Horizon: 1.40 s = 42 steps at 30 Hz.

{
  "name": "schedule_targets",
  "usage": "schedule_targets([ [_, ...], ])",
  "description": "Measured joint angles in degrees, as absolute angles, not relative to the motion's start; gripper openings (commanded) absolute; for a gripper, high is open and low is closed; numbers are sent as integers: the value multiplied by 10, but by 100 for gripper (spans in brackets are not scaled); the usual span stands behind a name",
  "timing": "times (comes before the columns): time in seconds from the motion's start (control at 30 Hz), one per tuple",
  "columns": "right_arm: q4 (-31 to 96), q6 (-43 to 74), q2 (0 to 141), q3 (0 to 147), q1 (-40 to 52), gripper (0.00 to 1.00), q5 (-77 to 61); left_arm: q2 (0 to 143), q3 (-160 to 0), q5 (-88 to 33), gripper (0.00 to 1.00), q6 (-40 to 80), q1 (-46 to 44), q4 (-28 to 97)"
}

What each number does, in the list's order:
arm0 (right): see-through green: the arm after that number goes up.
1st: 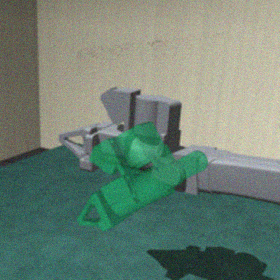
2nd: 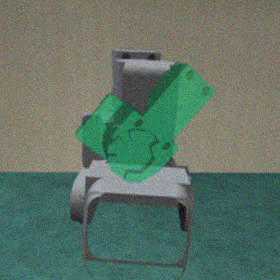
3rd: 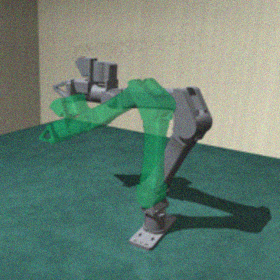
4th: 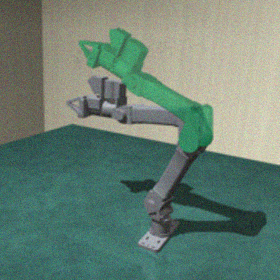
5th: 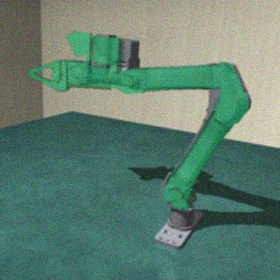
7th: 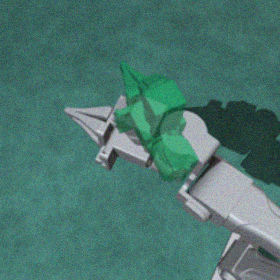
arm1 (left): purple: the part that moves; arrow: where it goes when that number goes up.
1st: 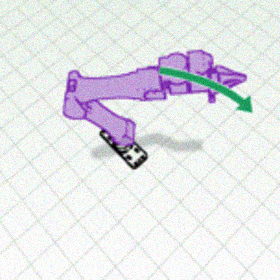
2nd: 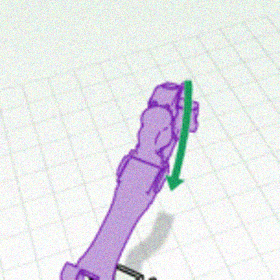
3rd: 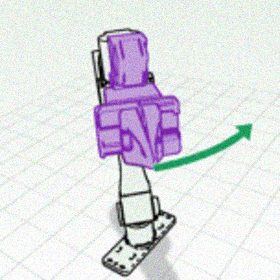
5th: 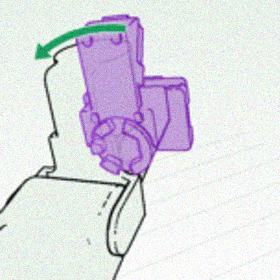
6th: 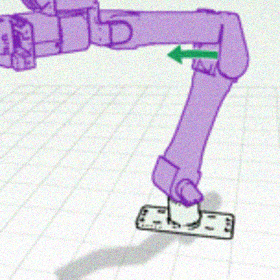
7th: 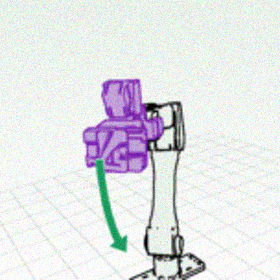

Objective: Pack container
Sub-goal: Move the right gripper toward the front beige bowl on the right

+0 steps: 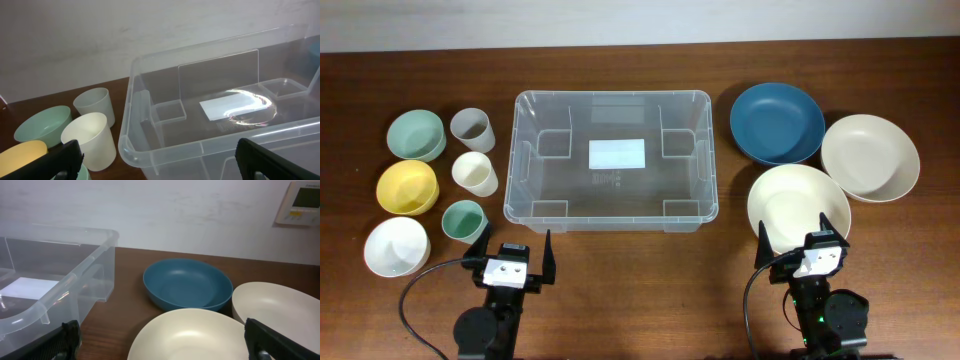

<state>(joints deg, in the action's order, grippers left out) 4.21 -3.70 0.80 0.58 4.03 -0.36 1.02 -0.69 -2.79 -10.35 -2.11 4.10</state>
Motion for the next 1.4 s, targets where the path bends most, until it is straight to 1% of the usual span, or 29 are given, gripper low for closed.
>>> schedule_targets([
  [0.9, 41, -37, 8, 6, 40, 99, -7, 10, -7, -28, 100, -103, -21, 41],
  [1.17, 23, 18, 8, 6, 40, 99, -81, 10, -7, -28, 100, -103, -21, 41],
  [1.3, -36, 46, 8, 11, 40, 99, -95, 10, -7, -28, 100, -103, -21, 41],
  [1.4, -20, 53, 10, 46, 40, 99, -88, 10, -7, -28, 100, -103, -21, 41],
])
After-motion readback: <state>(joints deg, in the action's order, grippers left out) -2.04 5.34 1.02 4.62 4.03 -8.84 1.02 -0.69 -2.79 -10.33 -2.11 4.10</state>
